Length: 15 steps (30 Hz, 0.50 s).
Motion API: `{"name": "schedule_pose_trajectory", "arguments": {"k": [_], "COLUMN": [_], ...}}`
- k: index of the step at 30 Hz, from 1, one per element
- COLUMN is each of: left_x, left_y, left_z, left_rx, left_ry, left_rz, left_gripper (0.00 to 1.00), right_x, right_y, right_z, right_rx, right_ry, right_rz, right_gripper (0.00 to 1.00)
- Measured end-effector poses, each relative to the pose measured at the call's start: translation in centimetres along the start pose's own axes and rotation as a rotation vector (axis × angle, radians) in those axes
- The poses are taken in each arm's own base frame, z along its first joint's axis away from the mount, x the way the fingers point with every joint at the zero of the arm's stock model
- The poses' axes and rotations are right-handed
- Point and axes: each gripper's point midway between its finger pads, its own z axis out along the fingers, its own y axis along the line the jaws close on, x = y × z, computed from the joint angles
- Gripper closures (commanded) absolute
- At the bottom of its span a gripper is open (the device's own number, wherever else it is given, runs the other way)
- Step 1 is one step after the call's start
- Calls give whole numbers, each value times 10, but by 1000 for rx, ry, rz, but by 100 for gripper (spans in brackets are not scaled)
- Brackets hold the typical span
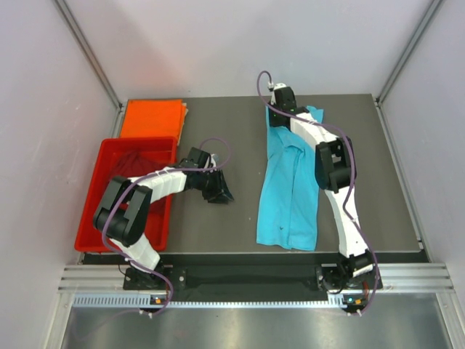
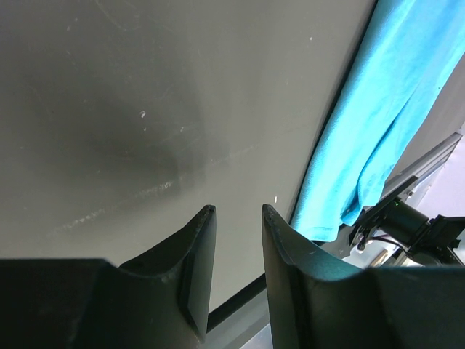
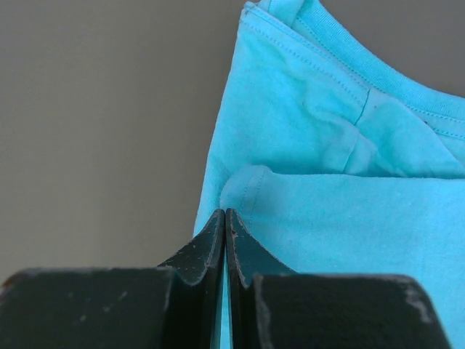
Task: Fold and stack the t-shirts
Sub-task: Fold the tshirt
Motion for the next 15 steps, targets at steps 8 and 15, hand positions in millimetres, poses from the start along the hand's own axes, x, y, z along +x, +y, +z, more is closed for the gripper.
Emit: {"name": "schedule_pose_trajectory", "arguments": {"k": [8, 15], "left_x": [-1, 2], "left_y": [0, -6], "left_z": [0, 2], "left_rx": [1, 19], "left_ry": [-2, 4], "left_rz": [1, 17], "left_gripper": [62, 56], "right_x": [3, 17], "right_y": [2, 5], "right_z": [1, -3], "right_rx": [-11, -27], "right_ry": [11, 68], "right_rz": [2, 11], "right_gripper": [82, 53]}}
